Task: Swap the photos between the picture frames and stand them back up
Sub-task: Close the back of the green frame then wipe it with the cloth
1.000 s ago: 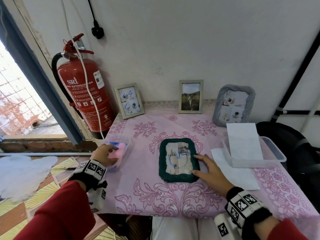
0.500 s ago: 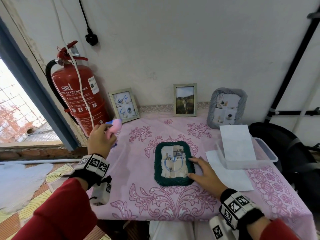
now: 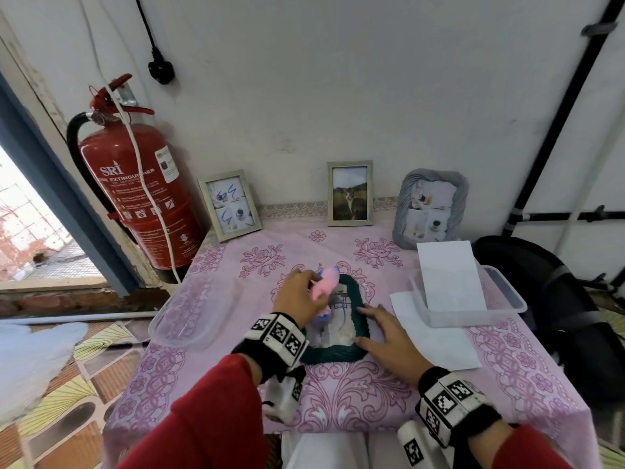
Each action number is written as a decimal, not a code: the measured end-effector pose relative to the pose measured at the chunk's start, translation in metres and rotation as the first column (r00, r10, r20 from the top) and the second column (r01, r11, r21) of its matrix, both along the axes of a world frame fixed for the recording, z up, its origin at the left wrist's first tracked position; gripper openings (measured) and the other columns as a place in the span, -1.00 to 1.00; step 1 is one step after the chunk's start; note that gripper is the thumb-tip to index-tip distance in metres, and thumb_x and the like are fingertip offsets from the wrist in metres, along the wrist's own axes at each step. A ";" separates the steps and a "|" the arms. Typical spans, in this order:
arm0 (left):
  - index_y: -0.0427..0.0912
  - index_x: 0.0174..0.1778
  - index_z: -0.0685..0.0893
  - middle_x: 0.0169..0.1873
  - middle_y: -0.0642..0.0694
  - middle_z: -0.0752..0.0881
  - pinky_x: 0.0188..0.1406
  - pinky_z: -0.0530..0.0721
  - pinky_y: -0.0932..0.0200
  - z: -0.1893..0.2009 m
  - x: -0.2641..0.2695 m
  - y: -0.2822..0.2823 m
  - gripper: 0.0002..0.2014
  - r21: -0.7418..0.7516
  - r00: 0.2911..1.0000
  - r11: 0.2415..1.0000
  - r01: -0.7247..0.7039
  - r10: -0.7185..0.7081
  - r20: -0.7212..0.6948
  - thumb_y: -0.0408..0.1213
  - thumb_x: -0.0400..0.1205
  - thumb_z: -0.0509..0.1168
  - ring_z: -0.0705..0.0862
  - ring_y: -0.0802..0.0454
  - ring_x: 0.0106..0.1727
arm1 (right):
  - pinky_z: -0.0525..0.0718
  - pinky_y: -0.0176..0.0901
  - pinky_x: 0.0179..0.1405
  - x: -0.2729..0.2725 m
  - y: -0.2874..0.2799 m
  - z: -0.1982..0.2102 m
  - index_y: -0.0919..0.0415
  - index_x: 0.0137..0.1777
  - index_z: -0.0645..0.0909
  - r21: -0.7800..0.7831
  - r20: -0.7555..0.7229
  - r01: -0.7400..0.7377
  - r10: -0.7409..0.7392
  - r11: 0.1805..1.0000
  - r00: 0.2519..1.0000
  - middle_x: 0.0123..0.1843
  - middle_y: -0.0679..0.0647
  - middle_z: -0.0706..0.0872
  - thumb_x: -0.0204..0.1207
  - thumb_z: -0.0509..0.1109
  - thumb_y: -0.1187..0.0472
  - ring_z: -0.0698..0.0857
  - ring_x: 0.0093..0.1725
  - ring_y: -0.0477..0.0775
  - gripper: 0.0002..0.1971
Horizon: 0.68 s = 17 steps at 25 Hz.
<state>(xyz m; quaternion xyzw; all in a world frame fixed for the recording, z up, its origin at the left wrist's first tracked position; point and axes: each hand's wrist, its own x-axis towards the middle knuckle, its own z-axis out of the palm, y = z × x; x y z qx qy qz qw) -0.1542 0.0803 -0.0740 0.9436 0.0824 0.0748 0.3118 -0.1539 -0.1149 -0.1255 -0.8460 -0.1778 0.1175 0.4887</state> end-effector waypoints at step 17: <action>-0.05 0.52 0.41 0.60 0.00 0.27 0.59 0.23 0.15 -0.011 -0.016 0.015 -0.39 -0.025 0.931 0.956 0.293 -0.291 -0.222 -0.03 0.54 0.39 0.29 0.05 0.59 | 0.16 -0.08 0.62 0.012 -0.010 0.019 0.10 0.54 0.29 -0.080 -0.129 -0.184 0.173 0.980 0.976 0.58 0.10 0.32 0.51 0.40 0.27 0.17 0.63 0.07 -0.39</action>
